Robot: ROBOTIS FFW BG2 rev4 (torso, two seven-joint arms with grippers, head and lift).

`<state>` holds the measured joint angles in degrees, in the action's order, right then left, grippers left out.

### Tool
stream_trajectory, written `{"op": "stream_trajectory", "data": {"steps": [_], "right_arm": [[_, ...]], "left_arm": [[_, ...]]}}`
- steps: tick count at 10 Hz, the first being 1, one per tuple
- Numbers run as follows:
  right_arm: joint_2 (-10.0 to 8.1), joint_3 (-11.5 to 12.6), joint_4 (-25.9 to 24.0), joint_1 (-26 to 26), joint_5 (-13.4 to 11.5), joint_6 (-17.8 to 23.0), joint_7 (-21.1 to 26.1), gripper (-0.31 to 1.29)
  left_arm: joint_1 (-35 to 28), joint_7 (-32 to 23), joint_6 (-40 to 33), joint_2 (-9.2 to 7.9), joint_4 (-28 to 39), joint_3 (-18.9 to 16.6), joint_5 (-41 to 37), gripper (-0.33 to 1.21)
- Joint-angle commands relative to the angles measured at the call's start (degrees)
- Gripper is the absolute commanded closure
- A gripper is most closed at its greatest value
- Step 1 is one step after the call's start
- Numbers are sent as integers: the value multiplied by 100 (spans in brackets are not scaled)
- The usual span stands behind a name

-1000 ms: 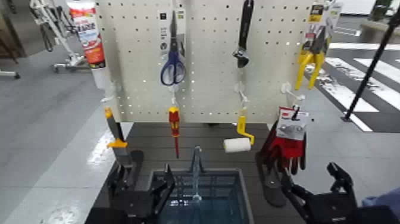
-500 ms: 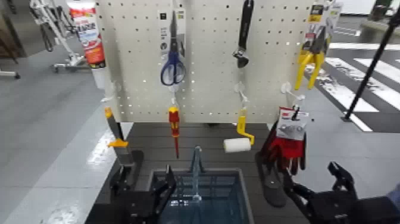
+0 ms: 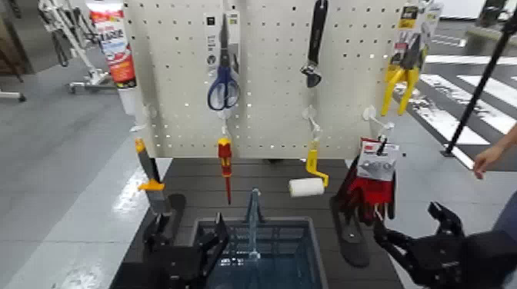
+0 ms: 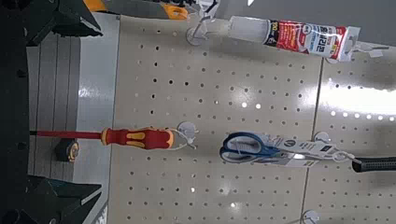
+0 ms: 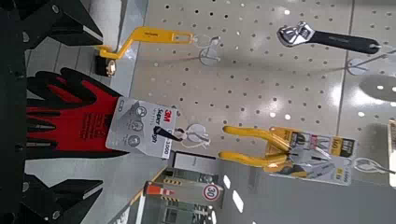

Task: Put the red colored gloves into the crate.

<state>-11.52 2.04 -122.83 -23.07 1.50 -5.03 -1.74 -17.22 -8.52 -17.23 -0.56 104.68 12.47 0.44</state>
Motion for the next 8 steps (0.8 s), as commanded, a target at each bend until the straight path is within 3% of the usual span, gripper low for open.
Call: {"op": "stream_trajectory", "data": {"steps": [1, 3, 5, 8], "right_arm": [[-26, 306, -57, 391, -10, -692, -380, 19], [-26, 649, 66, 787, 78, -1184, -1039, 21], [-9, 1018, 506, 1305, 526, -1580, -1804, 21], [-325, 1176, 1182, 1929, 904, -1773, -2559, 21]], "left_arm": [[9, 0, 9, -6, -9, 18, 0, 12], [17, 0, 9, -6, -17, 36, 0, 12], [26, 9, 9, -6, -17, 53, 0, 12], [44, 9, 9, 3, -17, 80, 9, 12]]}}
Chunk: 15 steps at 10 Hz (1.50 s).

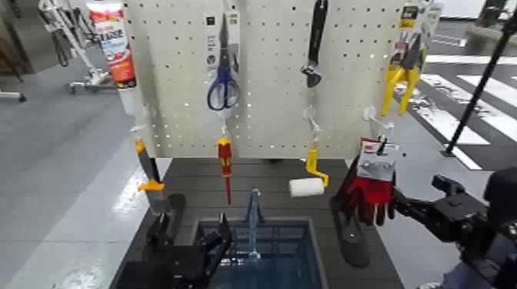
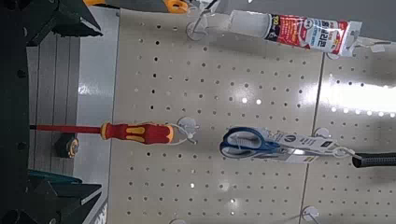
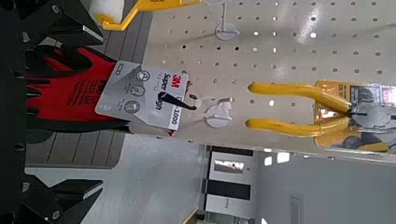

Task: Put the red colored gloves into the crate.

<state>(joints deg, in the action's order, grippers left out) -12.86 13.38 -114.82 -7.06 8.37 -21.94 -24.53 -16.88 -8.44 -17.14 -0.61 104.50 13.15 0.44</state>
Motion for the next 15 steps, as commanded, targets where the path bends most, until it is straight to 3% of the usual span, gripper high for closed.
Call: {"op": "stream_trajectory", "data": {"steps": [1, 4, 8, 12, 15], "right_arm": [[-278, 7, 741, 592, 341, -39, -579, 21], [-568, -107, 1858, 1286, 701, 251, -1449, 21], [-762, -450, 2763, 1945, 903, 454, -2012, 21], [-876, -854, 3211, 2393, 1044, 392, -2513, 21], [-867, -942, 3316, 2481, 1035, 392, -2583, 24]], "left_arm": [[18, 0, -9, -1, 0, 30, 9, 12], [36, 9, -18, 8, -9, 56, 18, 12], [53, 9, -44, 8, -9, 82, 35, 12], [71, 9, -44, 8, -18, 91, 53, 12], [80, 9, -53, 8, -18, 82, 53, 12]]}}
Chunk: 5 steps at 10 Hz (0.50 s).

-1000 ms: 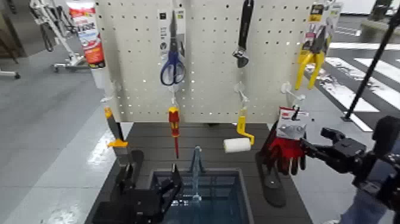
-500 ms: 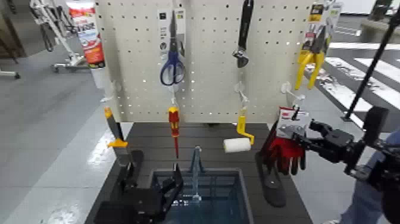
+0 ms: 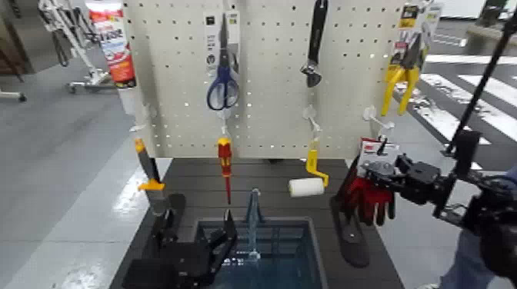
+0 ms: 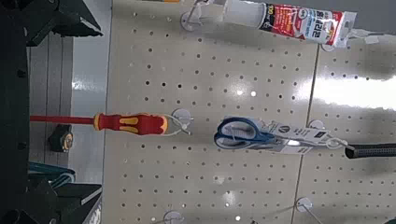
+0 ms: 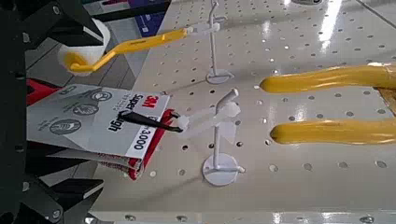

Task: Put the red colored gloves into the crate.

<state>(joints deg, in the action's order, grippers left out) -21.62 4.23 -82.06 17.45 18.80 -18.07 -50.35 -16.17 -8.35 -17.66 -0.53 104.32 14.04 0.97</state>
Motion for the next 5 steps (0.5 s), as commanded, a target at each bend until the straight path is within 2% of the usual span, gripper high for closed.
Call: {"op": "stream_trajectory", "data": {"steps": [1, 3, 4, 5], "right_arm": [[8, -45, 59, 57, -8, -3, -1, 37], [0, -72, 15, 101, -114, -135, 43, 99], [0, -80, -3, 118, -140, -179, 60, 108], [0, -80, -12, 127, -167, -196, 52, 108]], "left_arm": [[8, 0, -1, 0, 0, -6, 0, 12], [8, 0, -10, -9, 0, -6, 0, 12], [8, 0, -10, 0, 0, 2, 0, 12], [8, 0, -10, 0, 0, 2, 9, 12]]}}
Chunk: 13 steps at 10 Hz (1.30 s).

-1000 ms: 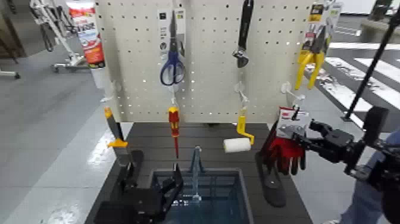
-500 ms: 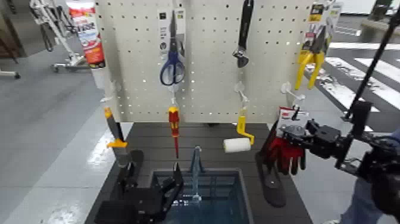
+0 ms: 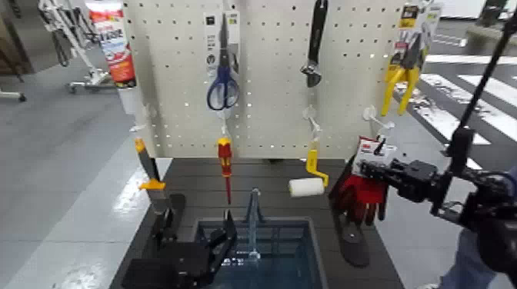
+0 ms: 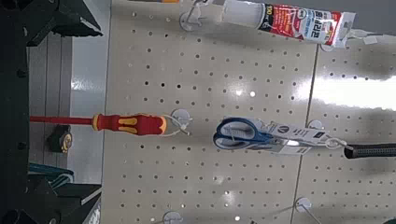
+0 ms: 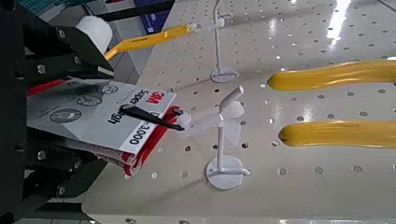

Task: Put the red colored gloves into the crate.

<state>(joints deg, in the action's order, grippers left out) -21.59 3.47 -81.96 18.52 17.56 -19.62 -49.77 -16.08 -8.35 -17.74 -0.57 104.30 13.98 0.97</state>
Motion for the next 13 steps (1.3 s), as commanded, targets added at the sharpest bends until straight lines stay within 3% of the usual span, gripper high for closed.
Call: {"op": "stream_trajectory", "data": {"steps": [1, 8, 13], "right_arm": [[-12, 4, -22, 20, -42, -41, -15, 108], [-21, 75, -127, 28, -86, -68, -103, 108], [-3, 277, -664, -226, -174, -323, -287, 108]], "left_arm": [[0, 0, -1, 4, 3, 9, 8, 12], [0, 0, -10, 4, -6, 17, 26, 12], [0, 8, -10, 4, -6, 17, 26, 12]]}}
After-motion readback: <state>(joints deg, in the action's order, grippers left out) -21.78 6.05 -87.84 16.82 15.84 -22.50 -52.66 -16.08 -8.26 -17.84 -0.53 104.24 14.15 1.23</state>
